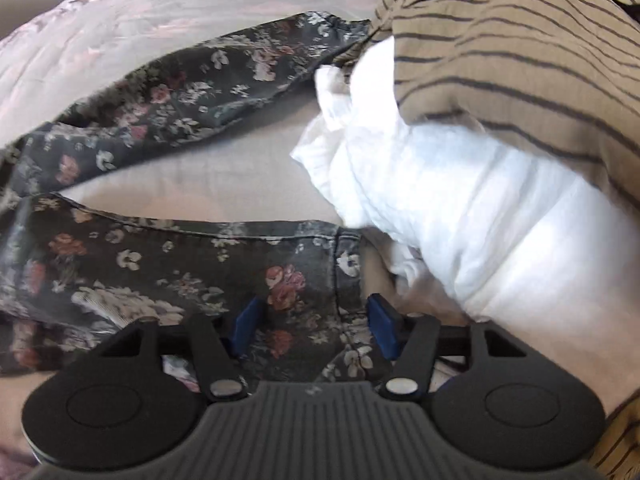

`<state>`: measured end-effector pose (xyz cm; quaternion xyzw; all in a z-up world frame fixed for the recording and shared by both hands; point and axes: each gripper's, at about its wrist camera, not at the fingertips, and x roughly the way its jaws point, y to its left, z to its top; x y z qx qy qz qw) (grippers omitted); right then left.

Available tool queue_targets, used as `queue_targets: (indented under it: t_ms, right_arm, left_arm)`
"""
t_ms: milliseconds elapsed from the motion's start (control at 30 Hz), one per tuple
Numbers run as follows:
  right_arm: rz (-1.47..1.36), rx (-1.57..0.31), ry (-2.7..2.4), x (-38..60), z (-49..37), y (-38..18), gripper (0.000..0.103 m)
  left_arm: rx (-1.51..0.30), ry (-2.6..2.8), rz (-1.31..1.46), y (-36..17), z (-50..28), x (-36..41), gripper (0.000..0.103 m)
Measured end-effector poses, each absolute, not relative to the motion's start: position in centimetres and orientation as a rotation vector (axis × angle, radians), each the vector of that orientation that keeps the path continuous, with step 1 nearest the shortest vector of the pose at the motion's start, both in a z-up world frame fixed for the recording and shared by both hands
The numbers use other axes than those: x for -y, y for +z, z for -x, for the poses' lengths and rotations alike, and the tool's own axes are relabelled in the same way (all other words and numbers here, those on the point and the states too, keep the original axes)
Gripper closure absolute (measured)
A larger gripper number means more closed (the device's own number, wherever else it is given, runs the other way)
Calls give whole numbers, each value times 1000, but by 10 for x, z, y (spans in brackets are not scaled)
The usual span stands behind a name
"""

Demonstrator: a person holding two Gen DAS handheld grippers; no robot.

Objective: Fold clothes

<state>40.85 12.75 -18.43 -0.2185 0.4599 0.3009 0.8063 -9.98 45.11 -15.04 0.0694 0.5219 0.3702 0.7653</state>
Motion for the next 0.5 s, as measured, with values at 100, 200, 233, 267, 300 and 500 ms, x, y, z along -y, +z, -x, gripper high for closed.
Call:
queue_targets:
  t_ms: [100, 200, 233, 267, 300, 500]
  right_arm:
    - [456, -978, 616, -123, -411, -183, 76]
    - [419, -955, 620, -112, -409, -164, 84]
    - [420, -926, 629, -111, -403, -154, 85]
    - [421, -896, 637, -109, -398, -143, 85]
    - [422, -866, 646, -107, -393, -133, 85]
    - [454, -715, 608, -86, -382, -69, 85]
  left_arm:
    - [-1134, 804, -152, -151, 100, -451, 60]
    - [-1128, 805, -148, -150, 100, -452, 60]
    - [-1125, 806, -149, -149, 100, -452, 60]
    - [-1121, 806, -150, -149, 100, -451, 60]
    - [-1116, 807, -150, -148, 101, -451, 60]
    - [-1007, 838, -126, -128, 112, -451, 58]
